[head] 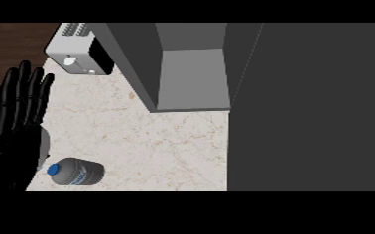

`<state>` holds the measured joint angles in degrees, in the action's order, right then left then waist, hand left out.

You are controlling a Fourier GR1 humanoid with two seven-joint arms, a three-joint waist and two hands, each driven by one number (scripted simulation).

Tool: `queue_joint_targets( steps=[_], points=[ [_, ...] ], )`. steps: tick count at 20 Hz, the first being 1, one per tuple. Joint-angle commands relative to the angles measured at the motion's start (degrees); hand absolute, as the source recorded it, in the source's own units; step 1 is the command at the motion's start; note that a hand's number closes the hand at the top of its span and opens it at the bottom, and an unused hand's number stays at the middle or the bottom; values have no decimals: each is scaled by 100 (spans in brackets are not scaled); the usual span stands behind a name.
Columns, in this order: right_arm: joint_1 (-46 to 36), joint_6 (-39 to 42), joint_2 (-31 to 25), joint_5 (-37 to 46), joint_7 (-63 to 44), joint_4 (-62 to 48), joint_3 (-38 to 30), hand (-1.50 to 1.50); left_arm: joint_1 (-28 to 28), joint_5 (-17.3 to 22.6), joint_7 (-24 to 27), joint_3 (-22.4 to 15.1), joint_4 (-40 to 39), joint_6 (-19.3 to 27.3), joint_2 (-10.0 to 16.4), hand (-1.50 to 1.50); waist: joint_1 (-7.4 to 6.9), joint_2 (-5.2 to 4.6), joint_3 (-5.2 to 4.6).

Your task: Pick up the bottled water, place it into the cabinet and close the cabinet

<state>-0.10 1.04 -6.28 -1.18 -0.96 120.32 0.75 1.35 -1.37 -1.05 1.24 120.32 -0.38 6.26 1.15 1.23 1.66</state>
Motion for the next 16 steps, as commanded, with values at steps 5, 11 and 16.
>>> queue_joint_targets(
  steps=[5, 11, 16],
  points=[
    [911, -172, 256, -12, -9, 783, -29, -150, 563, 1774, 375, 1384, 313, -1025, 673, -150, -138, -103, -171],
    [1913, 896, -33, -718, -360, 1488, 1003, -150, 1335, 2983, -521, 1442, 408, -1174, 428, -150, -130, -79, -169],
    [2665, 873, -29, -834, -667, 2339, 1198, -150, 2130, 3699, -993, 2036, 1165, -1421, 619, -150, -136, -90, -166]
  ],
)
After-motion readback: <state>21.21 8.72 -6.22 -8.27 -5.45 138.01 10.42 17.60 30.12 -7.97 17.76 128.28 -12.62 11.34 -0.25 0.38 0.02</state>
